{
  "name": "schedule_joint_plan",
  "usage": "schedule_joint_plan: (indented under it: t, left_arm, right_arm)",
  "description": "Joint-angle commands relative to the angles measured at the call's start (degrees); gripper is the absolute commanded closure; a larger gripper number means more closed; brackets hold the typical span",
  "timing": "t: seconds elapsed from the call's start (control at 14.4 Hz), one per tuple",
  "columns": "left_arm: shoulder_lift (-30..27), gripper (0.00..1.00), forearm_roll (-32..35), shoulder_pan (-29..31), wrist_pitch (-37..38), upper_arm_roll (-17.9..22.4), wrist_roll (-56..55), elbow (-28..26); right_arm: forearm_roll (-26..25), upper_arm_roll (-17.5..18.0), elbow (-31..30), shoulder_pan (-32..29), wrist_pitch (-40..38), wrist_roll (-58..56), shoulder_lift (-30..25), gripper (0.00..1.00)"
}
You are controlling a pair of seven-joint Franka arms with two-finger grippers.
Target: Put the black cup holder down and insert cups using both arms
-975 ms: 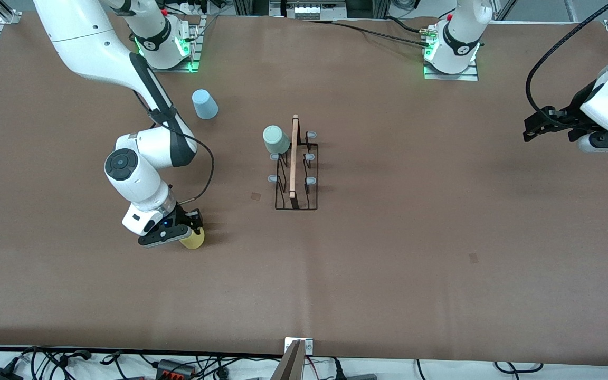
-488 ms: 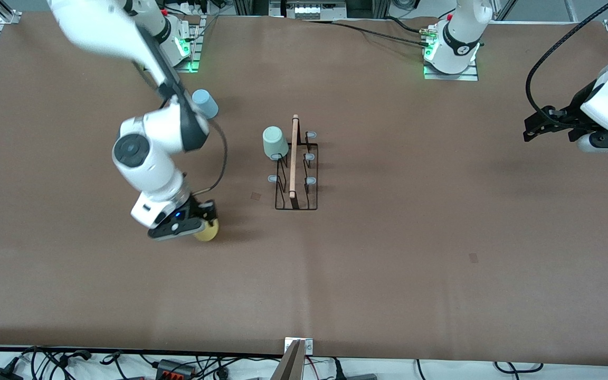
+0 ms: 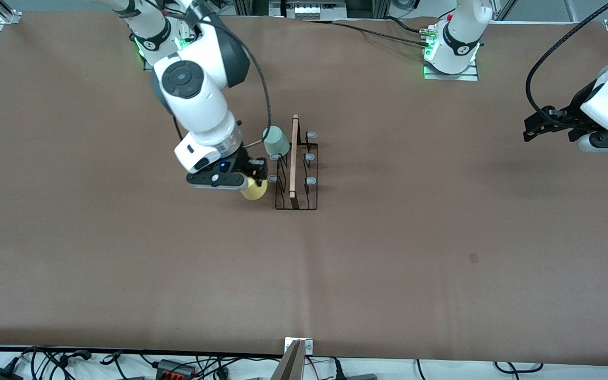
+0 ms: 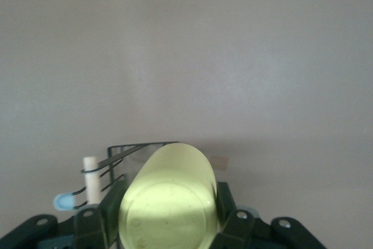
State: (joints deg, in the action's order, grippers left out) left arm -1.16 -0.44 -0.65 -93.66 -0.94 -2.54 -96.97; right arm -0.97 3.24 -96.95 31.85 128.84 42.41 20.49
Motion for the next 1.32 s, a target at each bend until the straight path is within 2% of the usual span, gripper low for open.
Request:
schedule_joint_plan:
  t: [0.0, 0.42, 0.49, 0.56, 0.63, 0.77, 0.98, 1.25]
  left_arm:
    - [0.02, 0.00, -1.14, 0.12, 1.20, -0.03, 0.79, 1.08]
    - [0.11, 0.00, -1.14, 0.12, 1.20, -0.03, 0.70, 1.08]
    - [0.11, 0.00, -1.14, 0.12, 1.20, -0.03, 0.79, 1.08]
    - [0.11, 0.00, -1.14, 0.12, 1.20, -0.03, 0.79, 1.08]
    - [0.11, 0.00, -1.14, 0.12, 1.20, -0.03, 0.79, 1.08]
    - [0.11, 0.00, -1.14, 0.12, 1.20, -0.03, 0.79, 1.08]
    - [0.11, 0.00, -1.14, 0.12, 1.20, -0.03, 0.96, 1.08]
    - [0.11, 0.00, -1.14, 0.21, 1.20, -0.03, 0.96, 1.08]
  right_arm:
    - [-6.30, 1.42, -0.34, 1.81, 2.11, 6.97, 2.01, 0.86]
    - [-7.38, 1.51, -0.52, 2.69, 5.01, 8.21, 5.52, 0.84]
    - [-7.29, 1.51, -0.52, 2.87, 5.45, 8.30, 6.05, 0.64]
    - [-7.21, 1.51, -0.52, 2.96, 5.80, 8.30, 6.58, 0.06]
    - [-6.68, 1.42, -0.43, 2.70, 5.89, 7.52, 6.41, 0.00]
    - [-6.59, 0.89, -0.52, 1.47, 4.32, 6.72, 3.62, 0.00]
    - [-6.33, 0.98, -0.61, -4.49, -5.32, 1.21, -3.15, 0.00]
    - [-6.24, 1.51, -1.05, -18.02, -19.74, -13.37, -12.47, 0.00]
